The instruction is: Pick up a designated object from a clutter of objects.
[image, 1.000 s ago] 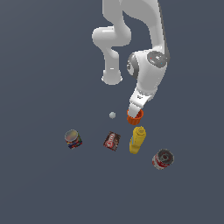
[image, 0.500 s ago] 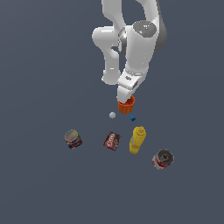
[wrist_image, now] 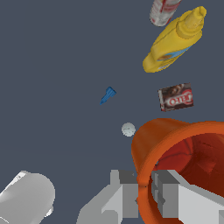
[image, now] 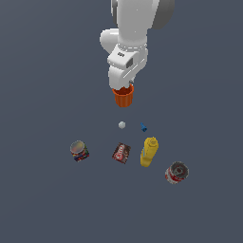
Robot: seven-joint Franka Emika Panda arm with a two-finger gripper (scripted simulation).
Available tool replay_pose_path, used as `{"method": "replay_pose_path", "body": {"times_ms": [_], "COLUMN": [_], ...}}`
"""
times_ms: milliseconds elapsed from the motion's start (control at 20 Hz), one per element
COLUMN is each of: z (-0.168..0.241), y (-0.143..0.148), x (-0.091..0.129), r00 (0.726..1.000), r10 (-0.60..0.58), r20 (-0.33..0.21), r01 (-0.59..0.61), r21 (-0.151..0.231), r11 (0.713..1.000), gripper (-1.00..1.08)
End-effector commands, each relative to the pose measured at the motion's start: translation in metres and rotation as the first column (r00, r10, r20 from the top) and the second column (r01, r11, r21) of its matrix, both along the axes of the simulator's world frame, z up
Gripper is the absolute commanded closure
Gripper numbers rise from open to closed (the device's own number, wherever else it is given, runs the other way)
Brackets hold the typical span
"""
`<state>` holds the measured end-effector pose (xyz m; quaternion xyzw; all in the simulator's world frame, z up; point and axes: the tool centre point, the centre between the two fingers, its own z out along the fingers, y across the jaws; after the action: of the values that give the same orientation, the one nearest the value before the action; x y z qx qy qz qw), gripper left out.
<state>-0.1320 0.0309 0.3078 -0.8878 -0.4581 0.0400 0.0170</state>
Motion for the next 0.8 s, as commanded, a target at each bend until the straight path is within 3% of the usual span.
{"method": "replay_pose_path", "body": {"times_ms": [0, 400, 750], "z": [0.022, 0.074, 0.097], "y": [-0.015, -0.051, -0.066], "x": [-0.004, -0.013, -0.015], "r00": [1.000, 1.000, 1.000], "r10": [0.000, 0.000, 0.000], "r20": [0.001, 0.001, 0.001], "r01": [0.000, 0.000, 0.000], "r21": [-0.001, -0.003, -0.005], "r11": [1.000, 1.000, 1.000], "gripper": [1.08, 1.08, 1.08]}}
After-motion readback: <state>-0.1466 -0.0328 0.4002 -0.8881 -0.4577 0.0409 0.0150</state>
